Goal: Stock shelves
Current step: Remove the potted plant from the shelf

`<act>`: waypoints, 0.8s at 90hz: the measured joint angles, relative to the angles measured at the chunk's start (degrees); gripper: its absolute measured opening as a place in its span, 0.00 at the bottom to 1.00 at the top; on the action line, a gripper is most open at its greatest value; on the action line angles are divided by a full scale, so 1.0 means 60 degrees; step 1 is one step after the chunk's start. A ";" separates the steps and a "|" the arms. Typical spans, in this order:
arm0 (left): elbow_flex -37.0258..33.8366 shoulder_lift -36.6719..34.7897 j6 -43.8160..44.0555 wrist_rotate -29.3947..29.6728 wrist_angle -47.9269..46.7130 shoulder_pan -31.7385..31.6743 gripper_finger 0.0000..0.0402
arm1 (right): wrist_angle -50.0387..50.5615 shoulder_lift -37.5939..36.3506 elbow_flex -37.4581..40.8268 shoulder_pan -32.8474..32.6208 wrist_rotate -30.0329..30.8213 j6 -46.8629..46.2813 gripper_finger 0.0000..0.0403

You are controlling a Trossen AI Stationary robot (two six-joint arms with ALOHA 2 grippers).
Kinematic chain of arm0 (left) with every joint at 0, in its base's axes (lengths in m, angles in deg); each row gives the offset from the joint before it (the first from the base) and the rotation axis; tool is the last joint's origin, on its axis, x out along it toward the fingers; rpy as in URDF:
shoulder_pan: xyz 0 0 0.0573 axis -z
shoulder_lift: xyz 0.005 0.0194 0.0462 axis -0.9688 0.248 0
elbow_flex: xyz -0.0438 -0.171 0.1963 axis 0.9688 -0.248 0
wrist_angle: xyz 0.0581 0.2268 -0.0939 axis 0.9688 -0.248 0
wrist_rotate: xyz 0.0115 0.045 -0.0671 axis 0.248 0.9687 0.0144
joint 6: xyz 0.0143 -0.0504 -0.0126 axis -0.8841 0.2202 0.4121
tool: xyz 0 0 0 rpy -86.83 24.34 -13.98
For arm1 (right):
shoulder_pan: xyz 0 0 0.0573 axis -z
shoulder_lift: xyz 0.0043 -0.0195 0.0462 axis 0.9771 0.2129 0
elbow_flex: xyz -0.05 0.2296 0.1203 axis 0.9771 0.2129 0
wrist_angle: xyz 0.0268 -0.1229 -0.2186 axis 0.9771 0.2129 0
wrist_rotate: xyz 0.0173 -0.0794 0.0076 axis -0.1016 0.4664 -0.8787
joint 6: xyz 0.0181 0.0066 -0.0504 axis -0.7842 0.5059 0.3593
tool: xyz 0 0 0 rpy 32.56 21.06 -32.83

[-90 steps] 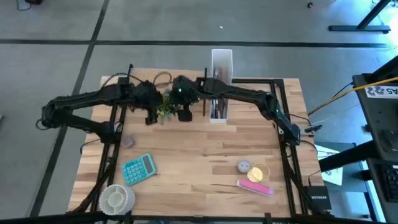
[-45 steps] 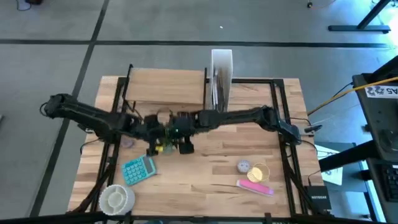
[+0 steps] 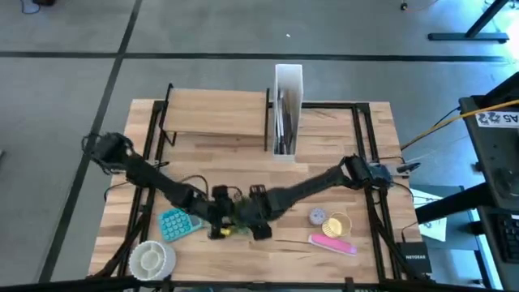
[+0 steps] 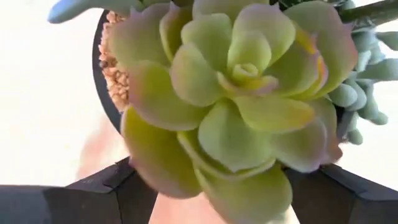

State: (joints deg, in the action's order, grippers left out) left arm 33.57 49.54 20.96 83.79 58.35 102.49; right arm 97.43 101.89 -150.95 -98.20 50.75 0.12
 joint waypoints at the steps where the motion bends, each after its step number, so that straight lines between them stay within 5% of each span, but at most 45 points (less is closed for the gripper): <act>1: 0.0068 0.0099 -0.0054 -0.0011 0.0067 0.0000 0.70 | 0.0053 -0.0005 0.0024 -0.0059 0.0021 -0.0088 0.78; 72: 0.6265 0.5301 -0.2013 -0.1817 0.2009 -0.0113 0.70 | 0.3360 -0.0099 0.0125 -0.4718 -0.0041 -0.6872 0.78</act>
State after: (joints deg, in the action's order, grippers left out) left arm 71.16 81.34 8.89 72.89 70.40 101.82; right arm 117.60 101.30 -150.20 -126.50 50.50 -41.12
